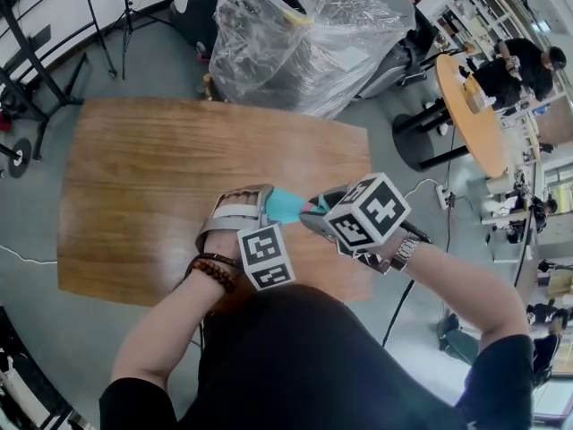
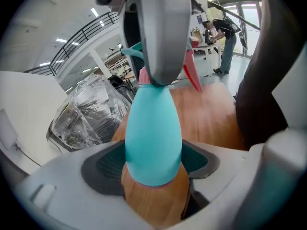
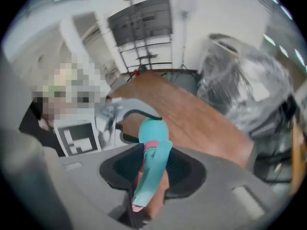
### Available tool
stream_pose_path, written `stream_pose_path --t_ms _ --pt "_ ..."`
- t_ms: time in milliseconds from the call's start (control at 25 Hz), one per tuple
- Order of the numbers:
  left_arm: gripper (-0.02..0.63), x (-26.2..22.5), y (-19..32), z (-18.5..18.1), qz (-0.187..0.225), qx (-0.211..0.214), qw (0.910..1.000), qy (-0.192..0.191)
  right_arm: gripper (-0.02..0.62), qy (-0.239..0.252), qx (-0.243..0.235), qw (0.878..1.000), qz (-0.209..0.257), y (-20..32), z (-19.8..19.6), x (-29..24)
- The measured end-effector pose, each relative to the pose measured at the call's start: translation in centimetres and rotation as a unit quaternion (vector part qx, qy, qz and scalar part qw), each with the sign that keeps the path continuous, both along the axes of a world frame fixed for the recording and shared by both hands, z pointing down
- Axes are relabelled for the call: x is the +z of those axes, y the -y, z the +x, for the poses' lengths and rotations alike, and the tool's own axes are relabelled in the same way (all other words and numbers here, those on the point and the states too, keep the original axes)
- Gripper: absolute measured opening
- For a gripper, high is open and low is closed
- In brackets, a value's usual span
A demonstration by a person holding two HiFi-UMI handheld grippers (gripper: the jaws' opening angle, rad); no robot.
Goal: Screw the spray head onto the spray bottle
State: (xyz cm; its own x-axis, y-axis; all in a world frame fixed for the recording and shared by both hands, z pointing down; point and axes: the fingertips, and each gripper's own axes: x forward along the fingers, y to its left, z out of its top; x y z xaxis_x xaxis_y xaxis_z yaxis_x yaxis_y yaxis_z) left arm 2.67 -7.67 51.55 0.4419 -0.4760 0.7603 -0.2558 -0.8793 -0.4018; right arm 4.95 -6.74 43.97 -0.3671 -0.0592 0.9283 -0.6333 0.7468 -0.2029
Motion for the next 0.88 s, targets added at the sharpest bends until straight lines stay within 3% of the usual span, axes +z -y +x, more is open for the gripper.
stream_pose_path --t_ms 80,120,200,280,320,400,480,520,560,600,640,720,760,800,840,880 --pt "0.383 0.3 -0.1 -0.1 -0.002 -0.004 1.0 -0.005 0.123 0.059 0.12 0.988 -0.083 0.1 0.1 0.2" --pt "0.383 0.5 -0.2 0.0 -0.003 -0.005 1.0 -0.008 0.123 0.075 0.149 0.98 -0.104 0.1 0.1 0.3" --pt "0.383 0.6 -0.4 0.3 -0.008 -0.005 0.9999 -0.013 0.124 0.082 0.152 0.979 -0.104 0.1 0.3 0.3" --pt "0.383 0.9 -0.6 0.6 -0.015 -0.003 0.9997 -0.02 0.154 0.076 0.114 0.988 -0.07 0.2 0.3 -0.2" --pt "0.385 1.0 -0.7 0.6 -0.02 -0.003 0.9996 -0.022 0.201 0.075 0.087 0.992 -0.045 0.5 0.3 -0.8" --pt "0.385 1.4 -0.9 0.3 -0.032 -0.001 0.9992 -0.024 0.223 0.077 0.019 0.997 0.013 0.8 0.2 -2.7" --pt "0.385 1.9 -1.0 -0.2 -0.049 0.005 0.9985 -0.025 0.224 0.081 -0.083 0.99 0.079 0.4 -0.1 -5.1" --pt "0.386 2.1 -1.0 -0.4 -0.058 0.01 0.9979 -0.026 0.224 0.07 -0.152 0.979 0.116 -0.2 -0.3 -6.2" --pt "0.386 2.2 -1.1 -0.6 -0.066 0.018 0.9973 -0.027 0.224 0.044 -0.23 0.959 0.157 -0.9 -0.3 -6.9" --pt "0.386 2.2 -1.3 -0.8 -0.074 0.026 0.9966 -0.028 0.224 0.005 -0.311 0.928 0.203 -1.6 0.0 -7.2" --pt "0.387 2.3 -1.5 -0.9 -0.08 0.036 0.9958 -0.028 0.224 -0.041 -0.39 0.885 0.251 -2.2 0.4 -6.9" --pt "0.387 2.1 -1.9 -0.8 -0.086 0.058 0.9942 -0.03 0.224 -0.123 -0.523 0.777 0.327 -3.3 1.4 -5.5" --pt "0.387 1.9 -2.2 -0.6 -0.088 0.069 0.9933 -0.031 0.224 -0.147 -0.571 0.728 0.349 -3.9 1.7 -4.6" --pt "0.387 1.7 -2.5 -0.4 -0.089 0.08 0.9923 -0.032 0.224 -0.157 -0.608 0.689 0.363 -4.6 1.6 -4.0" --pt "0.387 1.4 -2.8 -0.2 -0.09 0.092 0.9912 -0.033 0.224 -0.157 -0.633 0.659 0.375 -5.2 1.1 -3.5" --pt "0.387 1.2 -3.1 0.1 -0.091 0.102 0.99 -0.035 0.224 -0.155 -0.649 0.638 0.384 -5.6 0.6 -3.1"
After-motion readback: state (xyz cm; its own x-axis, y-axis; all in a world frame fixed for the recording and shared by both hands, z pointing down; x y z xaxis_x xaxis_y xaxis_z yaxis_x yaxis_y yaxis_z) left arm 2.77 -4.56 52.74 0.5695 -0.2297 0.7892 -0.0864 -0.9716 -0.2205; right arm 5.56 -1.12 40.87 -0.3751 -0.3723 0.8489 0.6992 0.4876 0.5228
